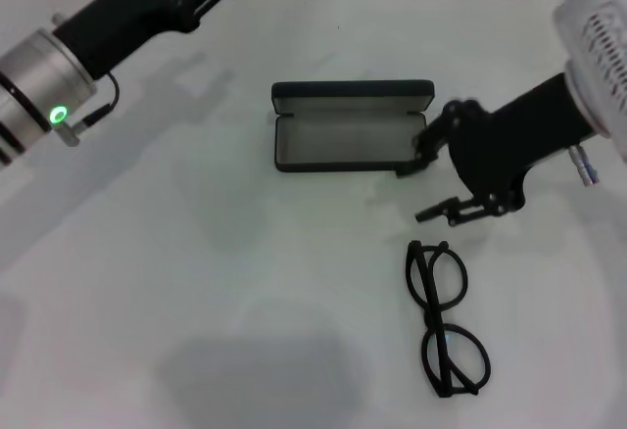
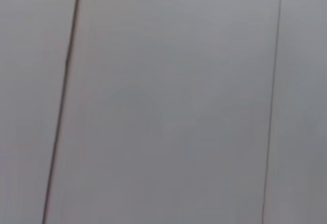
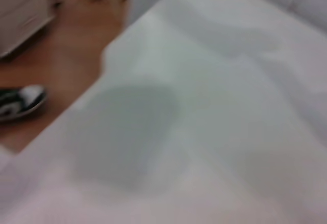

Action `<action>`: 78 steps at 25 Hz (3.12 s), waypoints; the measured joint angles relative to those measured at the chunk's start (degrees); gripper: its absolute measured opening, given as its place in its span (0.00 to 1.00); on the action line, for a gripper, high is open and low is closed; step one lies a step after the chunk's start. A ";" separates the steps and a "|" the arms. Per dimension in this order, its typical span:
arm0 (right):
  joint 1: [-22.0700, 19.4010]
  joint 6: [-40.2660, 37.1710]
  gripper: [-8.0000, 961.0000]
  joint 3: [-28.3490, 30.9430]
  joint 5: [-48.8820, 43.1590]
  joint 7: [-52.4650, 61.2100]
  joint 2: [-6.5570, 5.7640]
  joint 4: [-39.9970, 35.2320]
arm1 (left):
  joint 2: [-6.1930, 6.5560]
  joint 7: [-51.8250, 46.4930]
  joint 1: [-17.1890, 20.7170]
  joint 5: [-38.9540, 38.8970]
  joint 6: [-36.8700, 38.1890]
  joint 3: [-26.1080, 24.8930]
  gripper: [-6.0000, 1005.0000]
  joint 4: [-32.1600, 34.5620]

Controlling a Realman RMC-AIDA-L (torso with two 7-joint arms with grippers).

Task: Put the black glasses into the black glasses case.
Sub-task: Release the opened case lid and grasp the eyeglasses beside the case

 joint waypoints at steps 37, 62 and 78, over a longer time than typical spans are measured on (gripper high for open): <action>7.36 -1.96 0.56 -28.56 -9.87 -0.50 1.06 -3.69 | -0.69 0.99 4.64 0.88 0.22 -0.03 0.55 1.62; 8.74 6.99 0.47 -38.42 -10.71 -1.20 1.06 -1.81 | -0.49 0.95 4.26 0.88 0.00 -0.03 0.55 1.18; 9.21 6.94 0.30 -38.68 -9.36 -0.65 1.06 -1.04 | -0.32 1.26 4.27 0.87 -0.70 -0.03 0.55 0.99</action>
